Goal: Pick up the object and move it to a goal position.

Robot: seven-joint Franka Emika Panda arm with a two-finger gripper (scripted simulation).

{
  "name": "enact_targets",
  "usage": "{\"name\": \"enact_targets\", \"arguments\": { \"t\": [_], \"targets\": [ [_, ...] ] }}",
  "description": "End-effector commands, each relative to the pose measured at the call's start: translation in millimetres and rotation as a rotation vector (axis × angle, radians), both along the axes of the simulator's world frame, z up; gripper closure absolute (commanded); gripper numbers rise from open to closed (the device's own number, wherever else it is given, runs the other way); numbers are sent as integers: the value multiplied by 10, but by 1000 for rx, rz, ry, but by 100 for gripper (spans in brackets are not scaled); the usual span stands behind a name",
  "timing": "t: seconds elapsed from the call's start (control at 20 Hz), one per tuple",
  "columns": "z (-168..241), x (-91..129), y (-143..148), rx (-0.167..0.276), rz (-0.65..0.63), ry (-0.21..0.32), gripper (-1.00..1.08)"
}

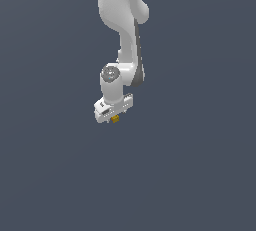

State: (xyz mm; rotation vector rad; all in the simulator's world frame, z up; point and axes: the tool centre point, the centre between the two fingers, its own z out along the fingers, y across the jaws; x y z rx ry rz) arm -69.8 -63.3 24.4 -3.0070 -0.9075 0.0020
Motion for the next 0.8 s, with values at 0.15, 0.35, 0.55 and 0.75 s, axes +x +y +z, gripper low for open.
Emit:
{"name": "enact_targets", "arguments": {
  "t": [0.15,0.35,0.55,0.75],
  "targets": [
    [-24,7,-2,0,0,-1,108],
    [-24,7,-2,0,0,-1,108],
    [-22,7,-3,0,0,-1,108],
    [20,8,-3,0,0,-1,108]
  ]
}}
